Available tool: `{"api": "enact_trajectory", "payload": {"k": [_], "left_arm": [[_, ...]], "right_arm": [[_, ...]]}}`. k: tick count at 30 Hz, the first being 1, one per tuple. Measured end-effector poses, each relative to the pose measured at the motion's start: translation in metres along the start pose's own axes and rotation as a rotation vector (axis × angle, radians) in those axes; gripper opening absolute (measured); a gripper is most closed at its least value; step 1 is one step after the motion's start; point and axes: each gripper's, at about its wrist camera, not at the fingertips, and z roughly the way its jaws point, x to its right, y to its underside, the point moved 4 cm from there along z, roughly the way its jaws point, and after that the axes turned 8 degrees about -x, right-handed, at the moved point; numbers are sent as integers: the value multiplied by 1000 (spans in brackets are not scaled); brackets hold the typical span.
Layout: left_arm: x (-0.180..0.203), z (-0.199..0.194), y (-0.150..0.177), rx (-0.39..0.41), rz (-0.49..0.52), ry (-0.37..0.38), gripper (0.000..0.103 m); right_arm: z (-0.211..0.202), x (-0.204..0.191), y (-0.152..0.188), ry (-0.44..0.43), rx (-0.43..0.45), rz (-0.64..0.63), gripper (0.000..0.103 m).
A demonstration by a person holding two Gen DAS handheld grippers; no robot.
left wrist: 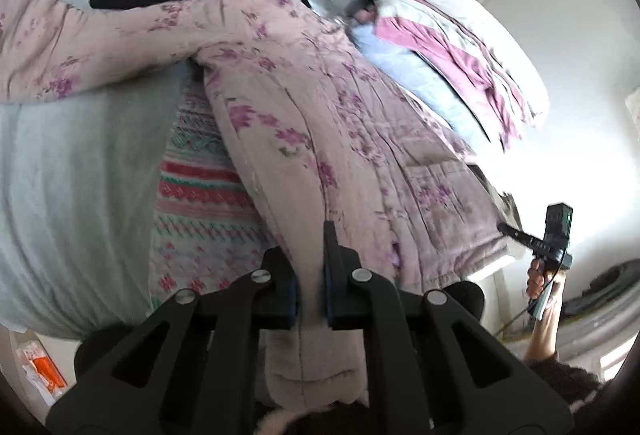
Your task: Fold large clothes
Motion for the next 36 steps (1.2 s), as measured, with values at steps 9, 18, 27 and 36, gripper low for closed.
{"api": "enact_trajectory", "payload": {"k": [9,18,27,36], "left_arm": [[-49,34,14,-136,-23,-336,33],[-38,12,-32,88,-12,-385,82],[9,47,-97,130,68,-367,83],[53,90,-169,129,90,-213,96]], "right_arm": [[27,34,17,151,-119,72,10],[19,72,-24,102,7,193,67],[14,97,-60,222,98,240,67],[-32,189,-112,413,270,483,78]]}}
